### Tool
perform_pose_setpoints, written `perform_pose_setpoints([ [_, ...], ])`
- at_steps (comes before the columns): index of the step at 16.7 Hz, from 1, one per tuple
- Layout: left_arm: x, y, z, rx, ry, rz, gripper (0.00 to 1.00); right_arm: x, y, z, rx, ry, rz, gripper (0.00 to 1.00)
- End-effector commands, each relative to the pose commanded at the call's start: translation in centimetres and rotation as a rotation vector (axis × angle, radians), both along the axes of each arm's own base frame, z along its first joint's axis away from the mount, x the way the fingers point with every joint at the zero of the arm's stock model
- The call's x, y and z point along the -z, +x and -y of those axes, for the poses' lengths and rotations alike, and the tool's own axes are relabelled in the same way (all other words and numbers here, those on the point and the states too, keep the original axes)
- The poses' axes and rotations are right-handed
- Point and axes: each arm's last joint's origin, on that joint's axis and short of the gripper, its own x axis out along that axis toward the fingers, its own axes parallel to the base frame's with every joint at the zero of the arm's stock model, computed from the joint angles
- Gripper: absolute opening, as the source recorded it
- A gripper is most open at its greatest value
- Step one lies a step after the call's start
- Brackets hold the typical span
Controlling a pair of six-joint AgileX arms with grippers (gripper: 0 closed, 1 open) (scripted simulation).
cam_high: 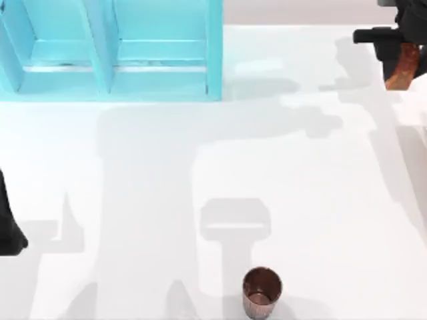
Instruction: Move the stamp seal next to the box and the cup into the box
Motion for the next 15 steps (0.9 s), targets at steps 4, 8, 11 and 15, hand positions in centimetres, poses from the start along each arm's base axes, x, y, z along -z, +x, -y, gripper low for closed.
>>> perform_pose_setpoints([
  [4, 0.0, 0.0, 0.0, 0.0, 0.0, 0.0, 1.0, -1.2, -1.0, -0.5, -0.006, 0.002, 0.012, 0.0],
  [8, 0.0, 0.0, 0.0, 0.0, 0.0, 0.0, 1.0, -3.8, -4.7, -1.7, -0.011, 0.004, 0.024, 0.0],
  [11, 0.0, 0.0, 0.0, 0.0, 0.0, 0.0, 1.0, -4.8, -9.3, -2.3, -0.011, -0.001, 0.001, 0.0],
  [15, 0.0, 0.0, 0.0, 0.0, 0.0, 0.0, 1.0, -4.3, -17.0, -2.2, -0.007, -0.014, -0.046, 0.0],
])
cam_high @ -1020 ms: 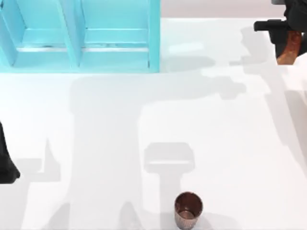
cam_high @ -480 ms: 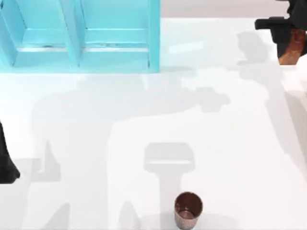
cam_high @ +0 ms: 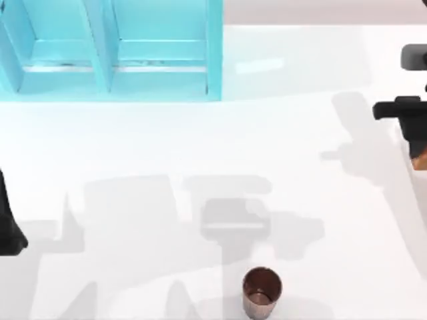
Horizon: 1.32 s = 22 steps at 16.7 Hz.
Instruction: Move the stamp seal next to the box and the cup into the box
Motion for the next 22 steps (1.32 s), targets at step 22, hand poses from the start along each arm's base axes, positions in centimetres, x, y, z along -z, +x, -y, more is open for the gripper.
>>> perform_pose_setpoints([
  [22, 0.0, 0.0, 0.0, 0.0, 0.0, 0.0, 1.0, 5.5, -10.3, 1.2, 0.008, 0.014, 0.051, 0.0],
])
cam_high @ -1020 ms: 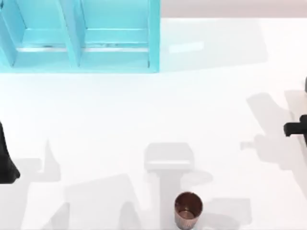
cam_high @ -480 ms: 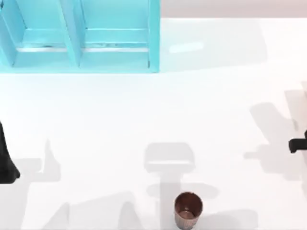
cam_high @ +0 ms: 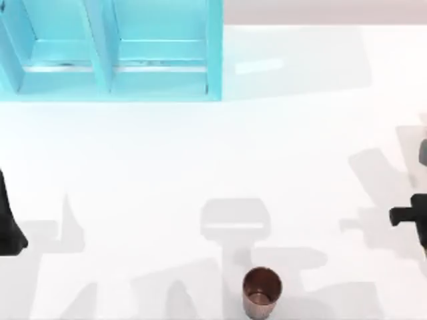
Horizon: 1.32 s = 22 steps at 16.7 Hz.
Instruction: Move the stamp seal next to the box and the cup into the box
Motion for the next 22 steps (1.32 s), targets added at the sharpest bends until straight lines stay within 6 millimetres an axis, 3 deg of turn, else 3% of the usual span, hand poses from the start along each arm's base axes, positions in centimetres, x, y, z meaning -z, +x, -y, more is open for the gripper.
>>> perform_pose_setpoints([
  [6, 0.0, 0.0, 0.0, 0.0, 0.0, 0.0, 1.0, 2.8, 0.0, 0.0, -0.001, -0.002, 0.0, 0.0],
  [10, 0.0, 0.0, 0.0, 0.0, 0.0, 0.0, 1.0, 2.9, 0.0, 0.0, -0.001, -0.002, -0.001, 0.0],
  [22, 0.0, 0.0, 0.0, 0.0, 0.0, 0.0, 1.0, 2.9, 0.0, 0.0, -0.001, -0.002, -0.001, 0.9],
])
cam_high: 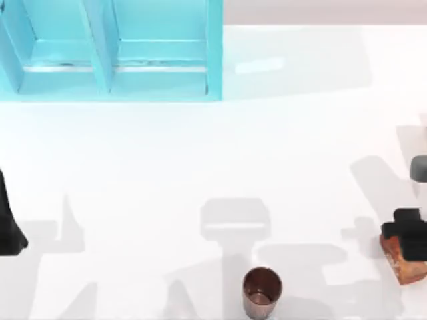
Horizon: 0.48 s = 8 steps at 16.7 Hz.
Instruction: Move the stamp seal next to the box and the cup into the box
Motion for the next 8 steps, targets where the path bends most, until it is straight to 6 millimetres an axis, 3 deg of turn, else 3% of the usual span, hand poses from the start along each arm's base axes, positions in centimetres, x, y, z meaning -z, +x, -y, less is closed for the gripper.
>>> perform_pose_setpoints([
  [2, 0.0, 0.0, 0.0, 0.0, 0.0, 0.0, 1.0, 0.0, 0.0, 0.0, 0.0, 0.0, 0.0, 1.0],
  [8, 0.0, 0.0, 0.0, 0.0, 0.0, 0.0, 1.0, 0.0, 0.0, 0.0, 0.0, 0.0, 0.0, 1.0],
])
